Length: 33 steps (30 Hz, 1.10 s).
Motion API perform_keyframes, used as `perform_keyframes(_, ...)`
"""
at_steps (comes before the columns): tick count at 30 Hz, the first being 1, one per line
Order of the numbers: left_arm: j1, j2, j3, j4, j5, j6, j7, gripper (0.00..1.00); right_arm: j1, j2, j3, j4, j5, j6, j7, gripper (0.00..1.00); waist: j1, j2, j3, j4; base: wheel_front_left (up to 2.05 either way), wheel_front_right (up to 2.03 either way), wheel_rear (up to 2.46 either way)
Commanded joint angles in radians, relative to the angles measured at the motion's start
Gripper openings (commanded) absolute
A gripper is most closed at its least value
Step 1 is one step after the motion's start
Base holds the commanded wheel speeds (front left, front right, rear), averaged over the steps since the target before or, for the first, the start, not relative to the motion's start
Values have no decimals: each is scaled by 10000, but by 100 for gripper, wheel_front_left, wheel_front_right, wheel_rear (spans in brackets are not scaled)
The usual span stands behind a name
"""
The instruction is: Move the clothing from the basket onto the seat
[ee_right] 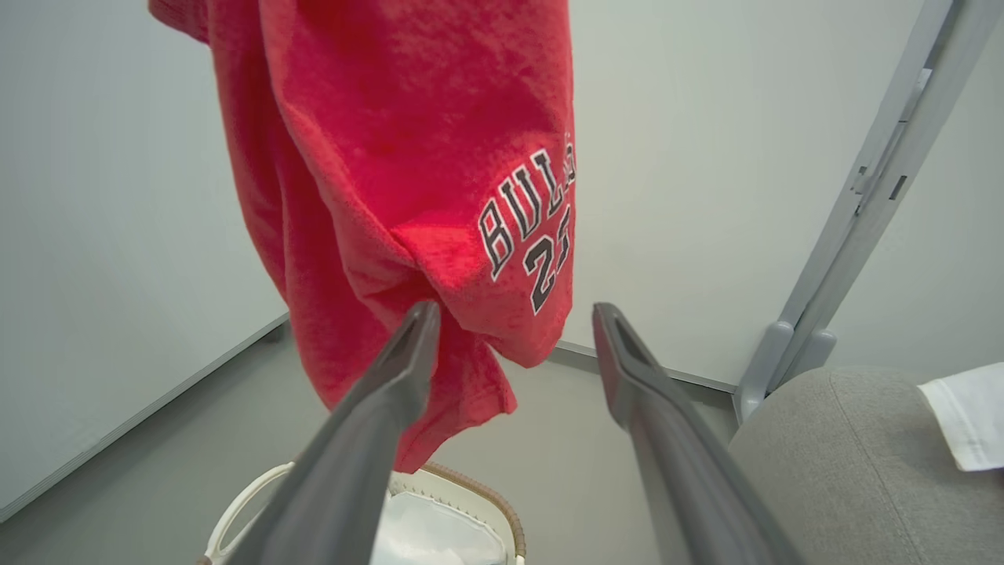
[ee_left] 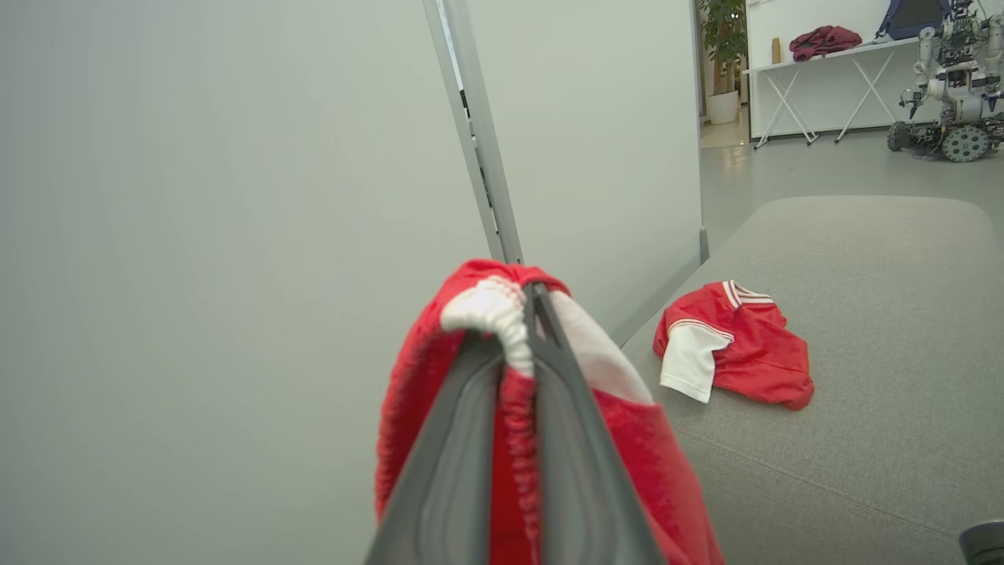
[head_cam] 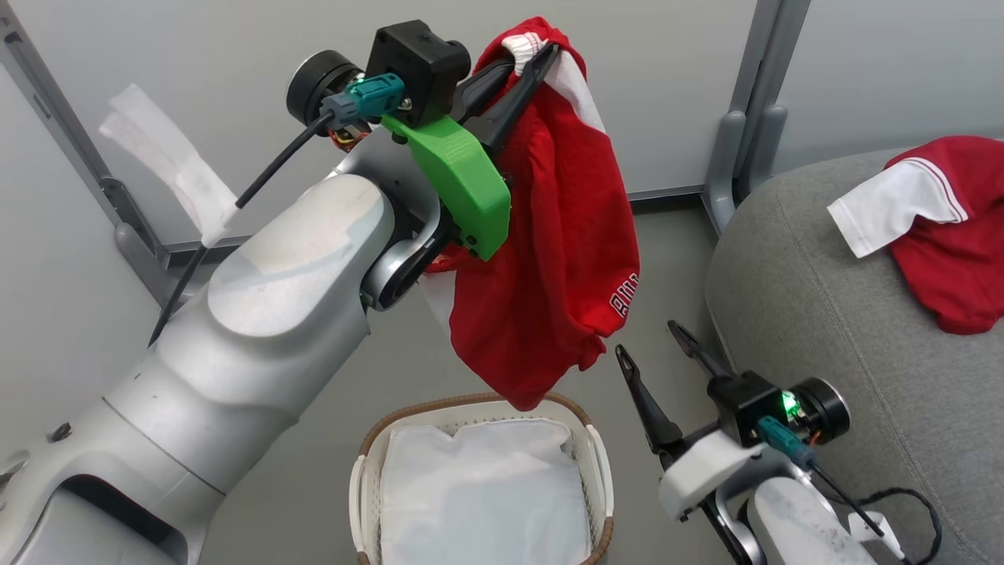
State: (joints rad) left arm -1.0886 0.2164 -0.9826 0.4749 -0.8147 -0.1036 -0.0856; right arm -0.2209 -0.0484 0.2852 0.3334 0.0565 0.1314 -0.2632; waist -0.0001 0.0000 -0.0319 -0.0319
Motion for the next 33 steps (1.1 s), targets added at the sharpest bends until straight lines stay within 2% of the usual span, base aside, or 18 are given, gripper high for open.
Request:
perform_keyframes(1, -196, -12, 6, -71, -70, 73, 34, 0, -322, -38, 78, 260, -202, -14, -24, 100, 1, 0, 32, 51, 0, 0, 0)
perform_keyframes(18, -218, 6, -289, -1173, 8, 137, 298, 0, -2752, -37, 514, 1960, -500, -14, -24, 100, 1, 0, 275, 480, 0, 0, 0)
perform_keyframes(22, -210, 90, -318, -1454, 20, 177, 361, 0, -3464, -40, 1134, 2690, -121, -14, -22, 100, 1, 0, 346, 569, 0, 0, 0)
perform_keyframes(27, -234, 122, -309, -1696, 14, 242, 365, 0, -4389, -49, 2778, 3831, 1196, -14, -24, 100, 1, 0, 454, 679, 0, 0, 0)
perform_keyframes(28, -243, 139, -301, -1717, 12, 249, 362, 0, -4583, -55, 3021, 3998, 1343, -14, -24, 77, 1, 0, 480, 693, 0, 0, 0)
perform_keyframes(29, -255, 150, -292, -1748, 7, 263, 363, 0, -4802, -54, 3267, 4141, 1549, -14, -24, 49, 1, 0, 518, 710, 0, 0, 0)
perform_keyframes(32, -235, 229, -252, -1795, -54, 315, 378, 0, -5247, -43, 3748, 4379, 1877, -14, -24, 0, 1, 0, 617, 744, 0, 0, 0)
perform_keyframes(33, -212, 275, -227, -1788, -77, 347, 382, 0, -5375, -43, 3826, 4412, 1959, -14, -24, 0, 1, 0, 652, 751, 0, 0, 0)
